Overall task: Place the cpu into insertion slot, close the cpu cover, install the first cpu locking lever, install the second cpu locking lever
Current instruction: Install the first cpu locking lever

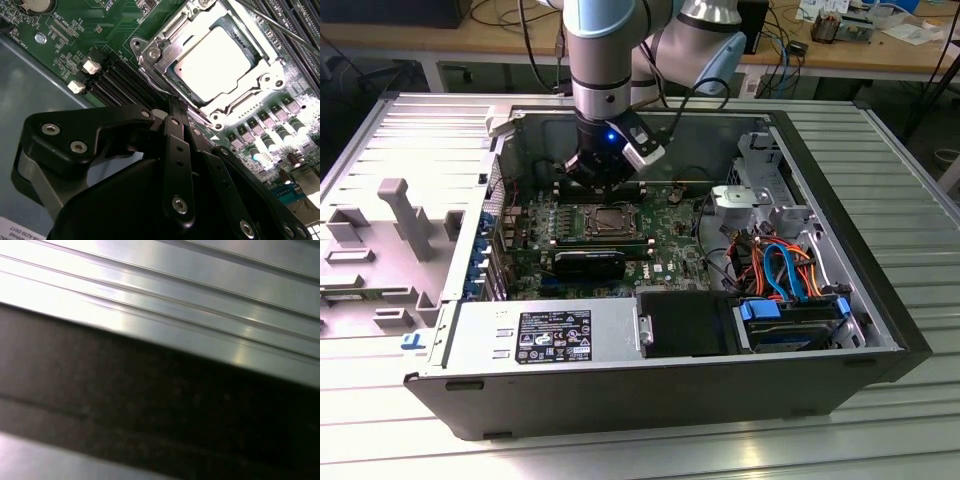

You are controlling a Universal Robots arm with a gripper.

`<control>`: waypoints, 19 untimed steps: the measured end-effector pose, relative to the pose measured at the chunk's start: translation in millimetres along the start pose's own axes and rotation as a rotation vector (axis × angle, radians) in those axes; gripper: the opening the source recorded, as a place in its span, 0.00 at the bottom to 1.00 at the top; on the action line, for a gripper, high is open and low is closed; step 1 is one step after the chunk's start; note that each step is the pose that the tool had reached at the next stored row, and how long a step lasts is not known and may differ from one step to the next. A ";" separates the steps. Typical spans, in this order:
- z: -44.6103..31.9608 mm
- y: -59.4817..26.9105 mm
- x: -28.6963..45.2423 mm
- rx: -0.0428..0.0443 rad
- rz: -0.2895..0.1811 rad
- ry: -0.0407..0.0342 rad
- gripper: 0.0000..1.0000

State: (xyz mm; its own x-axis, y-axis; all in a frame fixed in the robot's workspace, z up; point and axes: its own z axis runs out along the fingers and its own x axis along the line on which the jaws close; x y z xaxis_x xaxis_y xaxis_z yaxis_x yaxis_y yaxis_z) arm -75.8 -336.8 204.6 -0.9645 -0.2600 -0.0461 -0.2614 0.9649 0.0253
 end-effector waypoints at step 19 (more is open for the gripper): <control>-0.4 -1.5 -6.3 -0.0010 -0.001 -0.0008 0.11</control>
State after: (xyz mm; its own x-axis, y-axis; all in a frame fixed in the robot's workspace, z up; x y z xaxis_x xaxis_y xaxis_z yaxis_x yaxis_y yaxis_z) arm -69.3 -336.6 205.3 -0.9641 -0.2614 -0.0469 -0.2628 0.9645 0.0263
